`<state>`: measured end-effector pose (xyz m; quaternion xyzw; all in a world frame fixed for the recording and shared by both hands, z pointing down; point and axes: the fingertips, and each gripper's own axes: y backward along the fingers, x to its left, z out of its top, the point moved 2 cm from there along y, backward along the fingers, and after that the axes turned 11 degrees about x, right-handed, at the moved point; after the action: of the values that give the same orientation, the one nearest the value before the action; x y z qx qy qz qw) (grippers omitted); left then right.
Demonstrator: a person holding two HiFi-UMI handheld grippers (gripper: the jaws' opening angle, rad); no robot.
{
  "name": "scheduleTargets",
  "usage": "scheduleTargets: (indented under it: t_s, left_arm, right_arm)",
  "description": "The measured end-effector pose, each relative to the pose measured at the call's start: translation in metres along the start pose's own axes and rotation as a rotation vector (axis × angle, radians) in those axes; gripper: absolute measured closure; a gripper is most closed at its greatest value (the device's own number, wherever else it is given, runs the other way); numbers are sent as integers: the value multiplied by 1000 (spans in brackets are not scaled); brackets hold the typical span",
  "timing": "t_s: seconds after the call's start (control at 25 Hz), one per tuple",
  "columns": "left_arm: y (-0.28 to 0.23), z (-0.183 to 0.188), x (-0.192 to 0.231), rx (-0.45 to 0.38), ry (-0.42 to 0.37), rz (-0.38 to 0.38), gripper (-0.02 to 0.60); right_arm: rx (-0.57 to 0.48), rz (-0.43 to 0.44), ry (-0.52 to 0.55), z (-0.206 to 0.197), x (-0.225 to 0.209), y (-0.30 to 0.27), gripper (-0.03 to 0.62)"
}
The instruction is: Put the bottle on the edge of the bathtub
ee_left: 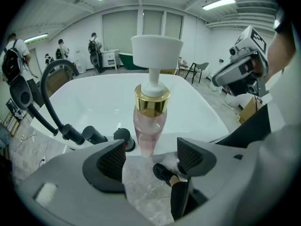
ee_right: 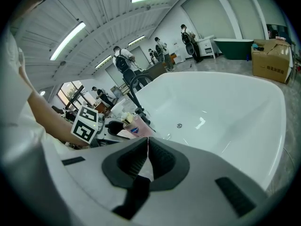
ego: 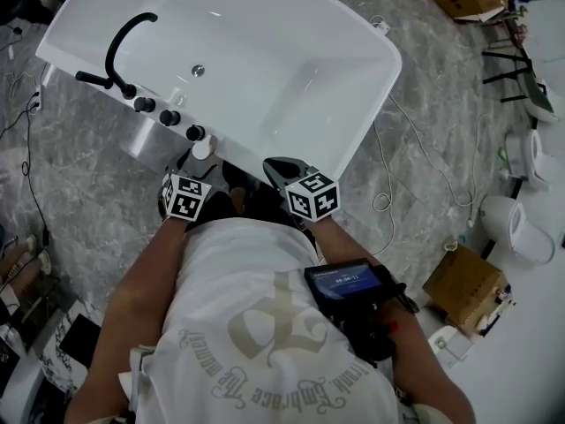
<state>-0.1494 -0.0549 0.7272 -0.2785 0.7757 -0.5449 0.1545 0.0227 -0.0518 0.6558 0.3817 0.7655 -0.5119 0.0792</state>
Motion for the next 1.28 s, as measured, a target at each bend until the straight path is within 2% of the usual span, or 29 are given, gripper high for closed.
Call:
scheduleTargets:
  t_s: [0.28,0.52,0.72,1.0,1.28]
  left_arm:
    - [17,-10,-14,-21,58,15,255]
    - [47,-12,-26,-92,150,32,267]
    - [67,-19,-38,-136,224,47,326]
    - [92,-21,-55,-205,318,57,378]
    - [118,-17,-68,-287,370,57,501]
  right_arm:
    - [9,28,41,-12,1,9,588]
    - [12,54,75,-20,8,18,588]
    - [18,68,108,-26,11,28,588]
    - [26,82,146,-29,13,41,588]
    - [29,94,174,-25,19,48,588]
